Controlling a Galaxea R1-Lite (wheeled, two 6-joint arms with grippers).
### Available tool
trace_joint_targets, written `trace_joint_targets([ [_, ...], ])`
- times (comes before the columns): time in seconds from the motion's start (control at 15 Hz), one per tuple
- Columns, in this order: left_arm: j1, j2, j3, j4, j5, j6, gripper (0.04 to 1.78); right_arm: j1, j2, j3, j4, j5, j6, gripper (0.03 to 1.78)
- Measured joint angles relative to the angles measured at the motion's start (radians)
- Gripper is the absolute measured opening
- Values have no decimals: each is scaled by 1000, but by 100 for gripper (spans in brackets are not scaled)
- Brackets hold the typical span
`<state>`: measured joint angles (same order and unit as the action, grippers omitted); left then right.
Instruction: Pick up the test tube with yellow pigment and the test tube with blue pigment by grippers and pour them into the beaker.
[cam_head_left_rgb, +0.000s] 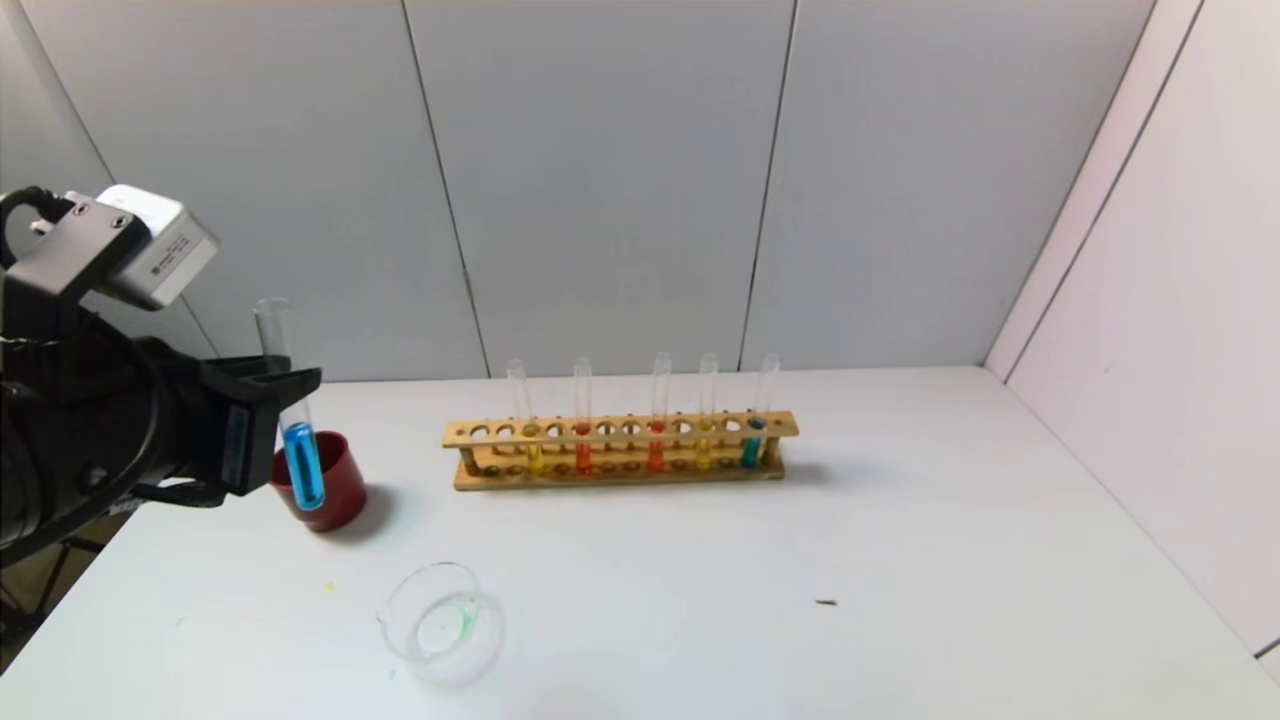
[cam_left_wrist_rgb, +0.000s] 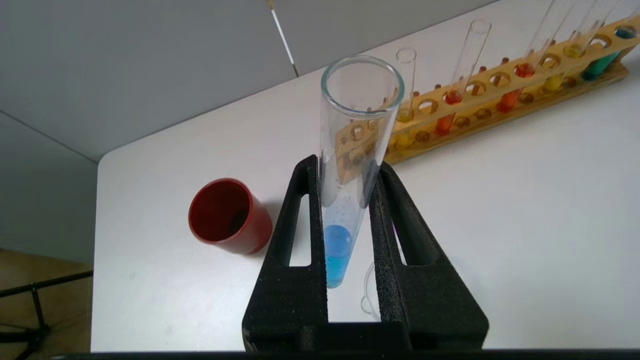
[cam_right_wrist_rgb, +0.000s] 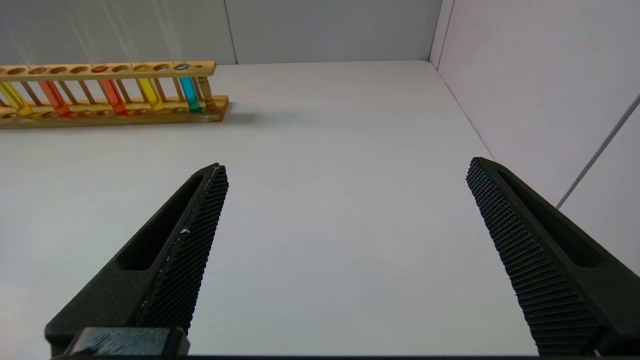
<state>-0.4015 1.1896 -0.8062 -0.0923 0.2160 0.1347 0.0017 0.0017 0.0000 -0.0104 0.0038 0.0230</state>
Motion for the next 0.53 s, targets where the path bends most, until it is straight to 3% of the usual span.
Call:
trace_joint_targets([
  [0.27, -6, -50, 54, 45, 0, 14, 32, 0, 0, 0, 0, 0, 0, 174],
  [0.53, -8, -46, 125, 56, -10, 124, 32, 0, 0, 0, 0, 0, 0, 174],
])
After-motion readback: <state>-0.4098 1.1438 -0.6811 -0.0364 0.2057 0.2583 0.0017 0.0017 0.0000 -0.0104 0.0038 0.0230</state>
